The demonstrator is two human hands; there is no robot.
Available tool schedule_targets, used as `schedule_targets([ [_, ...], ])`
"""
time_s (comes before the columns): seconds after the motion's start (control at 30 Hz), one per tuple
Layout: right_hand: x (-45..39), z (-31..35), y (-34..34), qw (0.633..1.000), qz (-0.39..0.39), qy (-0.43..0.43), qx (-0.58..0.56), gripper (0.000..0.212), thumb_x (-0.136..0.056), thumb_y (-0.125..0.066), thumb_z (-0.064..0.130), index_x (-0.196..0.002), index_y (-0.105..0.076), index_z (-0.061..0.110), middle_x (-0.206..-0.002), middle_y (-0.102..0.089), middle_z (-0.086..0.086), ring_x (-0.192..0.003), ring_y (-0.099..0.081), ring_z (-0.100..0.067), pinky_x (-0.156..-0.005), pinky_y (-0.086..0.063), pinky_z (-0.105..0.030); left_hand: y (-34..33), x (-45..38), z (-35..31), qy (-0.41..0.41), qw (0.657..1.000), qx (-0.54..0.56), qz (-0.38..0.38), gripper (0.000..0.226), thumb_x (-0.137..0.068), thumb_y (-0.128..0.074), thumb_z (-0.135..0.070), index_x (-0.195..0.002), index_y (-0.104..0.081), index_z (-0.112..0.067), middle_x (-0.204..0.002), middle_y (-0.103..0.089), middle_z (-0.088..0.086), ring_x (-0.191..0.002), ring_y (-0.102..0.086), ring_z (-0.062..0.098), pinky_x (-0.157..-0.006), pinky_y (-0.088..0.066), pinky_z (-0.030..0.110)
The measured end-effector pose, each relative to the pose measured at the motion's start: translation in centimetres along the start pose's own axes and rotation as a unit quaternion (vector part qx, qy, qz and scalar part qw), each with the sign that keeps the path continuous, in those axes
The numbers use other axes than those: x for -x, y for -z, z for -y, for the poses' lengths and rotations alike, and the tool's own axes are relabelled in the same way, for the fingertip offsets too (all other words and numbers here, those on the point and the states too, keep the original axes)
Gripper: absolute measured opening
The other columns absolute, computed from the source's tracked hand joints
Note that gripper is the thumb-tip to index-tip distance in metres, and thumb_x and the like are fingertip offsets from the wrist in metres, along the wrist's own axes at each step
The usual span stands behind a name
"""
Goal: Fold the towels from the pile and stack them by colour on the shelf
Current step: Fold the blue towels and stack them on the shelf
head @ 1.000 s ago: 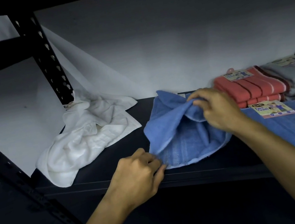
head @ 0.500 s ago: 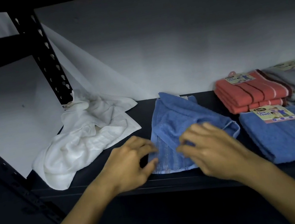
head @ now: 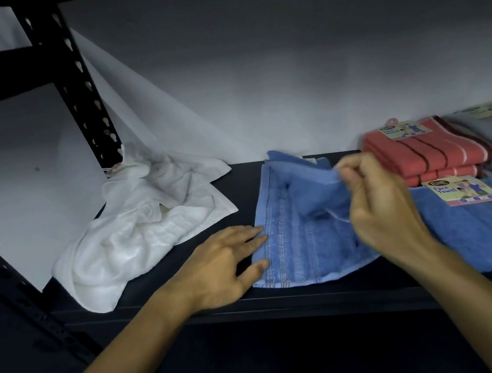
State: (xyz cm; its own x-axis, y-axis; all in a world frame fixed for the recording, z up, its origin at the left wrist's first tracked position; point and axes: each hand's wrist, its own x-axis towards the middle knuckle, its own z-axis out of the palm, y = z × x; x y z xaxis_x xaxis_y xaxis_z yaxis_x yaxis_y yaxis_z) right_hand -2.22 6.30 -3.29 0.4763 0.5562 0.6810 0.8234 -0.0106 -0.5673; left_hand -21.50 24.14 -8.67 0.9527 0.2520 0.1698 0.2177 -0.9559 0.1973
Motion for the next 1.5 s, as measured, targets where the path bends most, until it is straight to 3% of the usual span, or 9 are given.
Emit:
schedule_targets([
  [0.13,-1.0,0.9,-0.2,0.992,-0.084,0.089,0.035,0.021,-0.091,-0.044,-0.003,-0.097,-0.063,-0.001,-0.087,-0.061,-0.004,-0.076,-0.050,-0.007,-0.070,-0.038,-0.009,-0.2,0.2,-1.1,0.006,1.000,-0.030,-0.003,0.071,-0.094,-0.019,-0.064,-0.152,-0.037,-0.027,-0.159,-0.028,-0.014,-0.146,-0.019,0.002,-0.120,-0.010,0.023],
  [0.33,4.3,0.7,-3.6,0.952,0.067,0.258,0.149,0.026,-0.085,-0.047,0.005,-0.096,-0.070,0.010,-0.079,-0.062,0.000,-0.067,-0.058,-0.019,-0.049,-0.048,-0.031,0.0,0.2,-1.6,0.015,1.000,-0.011,-0.011,0.072,-0.092,-0.020,-0.069,-0.149,-0.042,-0.030,-0.155,-0.035,-0.016,-0.143,-0.024,0.000,-0.116,-0.022,0.023],
  [0.43,6.6,0.5,-4.3,0.939,0.137,0.249,0.192,0.025,-0.091,-0.047,0.018,-0.099,-0.070,0.014,-0.082,-0.061,0.005,-0.069,-0.058,-0.015,-0.048,-0.046,-0.024,0.7,-0.5,-0.3,0.030,0.999,0.023,-0.027,0.057,-0.098,-0.041,-0.058,-0.146,-0.047,-0.027,-0.151,-0.043,-0.014,-0.140,-0.028,0.000,-0.115,-0.030,0.026],
  [0.6,6.9,0.7,-4.2,0.948,0.180,0.163,0.205,0.033,-0.089,-0.042,0.035,-0.101,-0.069,0.020,-0.092,-0.059,0.010,-0.081,-0.054,-0.008,-0.054,-0.035,-0.013,1.5,-2.2,1.7,0.042,0.998,0.037,0.019,0.057,-0.095,-0.055,-0.051,-0.147,-0.042,-0.033,-0.157,-0.032,-0.014,-0.144,-0.022,0.002,-0.115,-0.018,0.020],
  [0.9,6.2,2.5,-3.9,0.961,0.136,0.124,0.205,0.031,-0.091,-0.044,0.026,-0.095,-0.074,0.016,-0.083,-0.061,0.005,-0.073,-0.061,-0.013,-0.041,-0.048,-0.027,-0.1,-2.2,1.7,0.041,0.998,0.044,0.018,0.062,-0.093,-0.050,-0.059,-0.149,-0.039,-0.034,-0.158,-0.031,-0.013,-0.147,-0.018,0.005,-0.116,-0.010,0.018],
  [1.0,6.6,3.0,-4.2,0.945,0.150,0.163,0.240,0.014,-0.078,-0.072,0.013,-0.092,-0.075,0.016,-0.079,-0.061,0.005,-0.067,-0.059,-0.013,-0.041,-0.039,-0.019,-0.3,-2.2,1.5,0.050,0.998,0.037,0.010,0.062,-0.094,-0.050,-0.059,-0.150,-0.038,-0.035,-0.158,-0.031,-0.013,-0.147,-0.018,0.006,-0.118,-0.013,0.022],
  [1.07,7.2,3.0,-4.4,0.933,0.178,0.173,0.261,0.027,-0.062,-0.085,0.011,-0.086,-0.076,0.017,-0.078,-0.061,0.006,-0.066,-0.058,-0.011,-0.045,-0.028,-0.016,-0.2,-2.3,1.5,0.055,0.997,0.046,0.013,0.062,-0.093,-0.050,-0.060,-0.149,-0.039,-0.036,-0.158,-0.031,-0.014,-0.147,-0.019,0.005,-0.117,-0.014,0.022],
  [1.23,7.6,3.4,-4.4,0.925,0.211,0.171,0.266,0.046,-0.046,-0.080,0.000,-0.089,-0.075,0.012,-0.082,-0.059,0.003,-0.070,-0.058,-0.013,-0.048,-0.028,-0.015,-0.1,-2.2,1.8,0.063,0.996,0.066,0.024,0.062,-0.093,-0.049,-0.061,-0.149,-0.038,-0.037,-0.158,-0.029,-0.015,-0.147,-0.017,0.006,-0.118,-0.013,0.024],
  [1.5,7.6,4.7,-4.7,0.946,0.156,0.167,0.229,0.034,-0.055,-0.082,0.000,-0.087,-0.076,0.013,-0.078,-0.061,0.004,-0.068,-0.058,-0.012,-0.050,-0.033,-0.015,-0.1,-2.3,2.1,0.051,0.995,0.072,0.049,0.073,-0.090,-0.039,-0.064,-0.152,-0.036,-0.026,-0.161,-0.025,-0.009,-0.149,-0.016,0.010,-0.122,-0.015,0.031],
])
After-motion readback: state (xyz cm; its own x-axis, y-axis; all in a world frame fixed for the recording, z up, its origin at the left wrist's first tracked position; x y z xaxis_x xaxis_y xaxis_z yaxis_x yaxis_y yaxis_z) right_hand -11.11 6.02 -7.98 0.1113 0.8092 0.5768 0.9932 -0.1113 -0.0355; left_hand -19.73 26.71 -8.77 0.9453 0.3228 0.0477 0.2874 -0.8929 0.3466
